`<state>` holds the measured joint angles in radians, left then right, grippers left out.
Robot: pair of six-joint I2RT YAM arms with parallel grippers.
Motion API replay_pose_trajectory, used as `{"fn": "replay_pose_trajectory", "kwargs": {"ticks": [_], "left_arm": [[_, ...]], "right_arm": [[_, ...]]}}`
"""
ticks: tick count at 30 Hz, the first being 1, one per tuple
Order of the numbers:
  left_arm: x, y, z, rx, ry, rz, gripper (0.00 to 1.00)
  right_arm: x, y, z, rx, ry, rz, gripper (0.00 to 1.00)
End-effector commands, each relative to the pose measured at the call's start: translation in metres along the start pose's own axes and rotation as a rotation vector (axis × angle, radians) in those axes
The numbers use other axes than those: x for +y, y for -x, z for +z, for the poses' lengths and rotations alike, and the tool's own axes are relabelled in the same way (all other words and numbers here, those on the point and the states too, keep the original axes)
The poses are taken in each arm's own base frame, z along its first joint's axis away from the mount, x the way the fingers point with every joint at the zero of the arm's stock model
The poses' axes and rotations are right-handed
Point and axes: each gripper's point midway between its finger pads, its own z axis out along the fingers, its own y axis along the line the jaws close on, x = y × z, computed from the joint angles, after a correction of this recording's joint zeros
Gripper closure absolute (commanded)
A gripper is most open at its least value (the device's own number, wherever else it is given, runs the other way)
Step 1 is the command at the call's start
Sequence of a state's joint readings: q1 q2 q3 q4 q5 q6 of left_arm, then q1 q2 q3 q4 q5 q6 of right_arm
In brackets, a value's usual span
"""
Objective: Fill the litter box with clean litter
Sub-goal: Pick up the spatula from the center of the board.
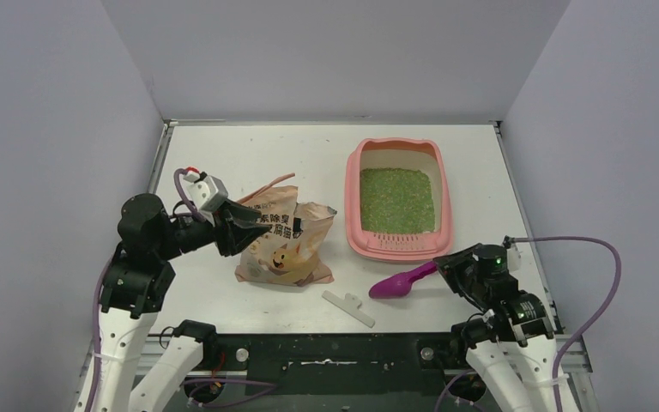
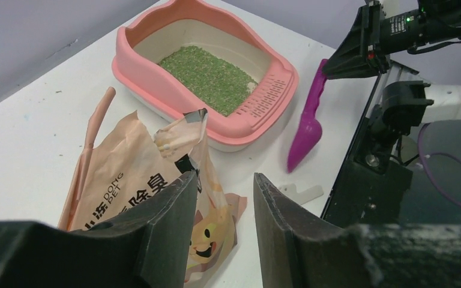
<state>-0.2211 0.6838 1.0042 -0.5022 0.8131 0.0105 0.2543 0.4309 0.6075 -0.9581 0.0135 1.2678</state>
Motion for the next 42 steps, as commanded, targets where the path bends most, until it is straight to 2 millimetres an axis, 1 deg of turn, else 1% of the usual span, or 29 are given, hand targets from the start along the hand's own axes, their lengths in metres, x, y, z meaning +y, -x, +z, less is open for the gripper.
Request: {"fn": "replay_pose_trajectory", "kwargs": {"ticks": [1,2,3,6,7,9,11,12,13,14,17,18,19,21,24,26,30,34,35,38,39,42], "left_arm": [[-0.008,0.029,0.004,-0.05,-0.04,-0.051,0.63],[-0.009,0.03,0.005,-0.052,-0.049,-0.055,0.64],[-0.009,0.031,0.007,-0.056,-0.056,-0.06,0.63],[-0.013,0.033,0.011,-0.066,-0.082,-0.056,0.64],[-0.015,0.033,0.012,-0.065,-0.091,-0.055,0.64],[-0.017,0.031,0.015,-0.06,-0.102,-0.059,0.64],[-0.018,0.028,0.016,-0.049,-0.103,-0.061,0.64],[-0.018,0.026,0.017,-0.043,-0.104,-0.06,0.64],[-0.018,0.025,0.018,-0.042,-0.1,-0.054,0.64],[-0.018,0.024,0.018,-0.04,-0.102,-0.049,0.64],[-0.019,0.021,0.019,-0.034,-0.105,-0.045,0.64],[-0.019,0.021,0.019,-0.034,-0.105,-0.042,0.64],[-0.019,0.021,0.02,-0.033,-0.104,-0.039,0.64],[-0.019,0.02,0.02,-0.032,-0.101,-0.033,0.63],[-0.018,0.018,0.019,-0.028,-0.091,-0.028,0.63],[-0.016,0.016,0.018,-0.028,-0.079,-0.02,0.63],[-0.015,0.015,0.016,-0.032,-0.064,-0.005,0.63],[-0.014,0.014,0.016,-0.029,-0.06,0.0,0.63],[-0.014,0.014,0.016,-0.03,-0.06,0.001,0.63],[-0.014,0.013,0.017,-0.027,-0.06,0.002,0.63],[-0.014,0.012,0.017,-0.024,-0.061,0.001,0.63],[-0.014,0.011,0.017,-0.019,-0.06,0.001,0.63]], "right_arm": [[0.045,0.022,-0.027,-0.077,0.177,-0.037,1.0],[0.054,0.025,-0.03,-0.086,0.206,-0.049,1.0],[0.06,0.023,-0.033,-0.069,0.227,-0.059,1.0],[0.073,0.022,-0.034,-0.041,0.242,-0.098,1.0],[0.074,0.02,-0.032,-0.029,0.237,-0.113,1.0],[0.065,0.019,-0.028,-0.014,0.177,-0.129,1.0],[0.046,0.02,-0.024,-0.014,0.074,-0.142,0.99],[0.034,0.022,-0.02,-0.031,0.015,-0.147,0.88],[0.024,0.022,-0.016,-0.032,-0.028,-0.143,0.73],[0.014,0.019,-0.011,-0.025,-0.067,-0.133,0.62],[-0.007,0.004,0.007,0.022,-0.132,-0.091,0.45],[-0.011,0.001,0.014,0.027,-0.14,-0.068,0.41],[-0.015,-0.001,0.022,0.029,-0.149,-0.056,0.39],[-0.027,-0.001,0.033,0.008,-0.2,-0.015,0.38],[-0.047,0.005,0.042,-0.057,-0.303,0.07,0.45],[-0.055,0.009,0.046,-0.093,-0.347,0.104,0.46],[-0.06,0.017,0.055,-0.142,-0.385,0.117,0.46],[-0.067,0.022,0.062,-0.159,-0.438,0.102,0.56],[-0.069,0.022,0.065,-0.16,-0.444,0.105,0.56],[-0.068,0.021,0.074,-0.142,-0.436,0.14,0.46],[-0.068,0.02,0.076,-0.13,-0.436,0.154,0.47],[-0.067,0.017,0.08,-0.102,-0.437,0.159,0.54]]}}
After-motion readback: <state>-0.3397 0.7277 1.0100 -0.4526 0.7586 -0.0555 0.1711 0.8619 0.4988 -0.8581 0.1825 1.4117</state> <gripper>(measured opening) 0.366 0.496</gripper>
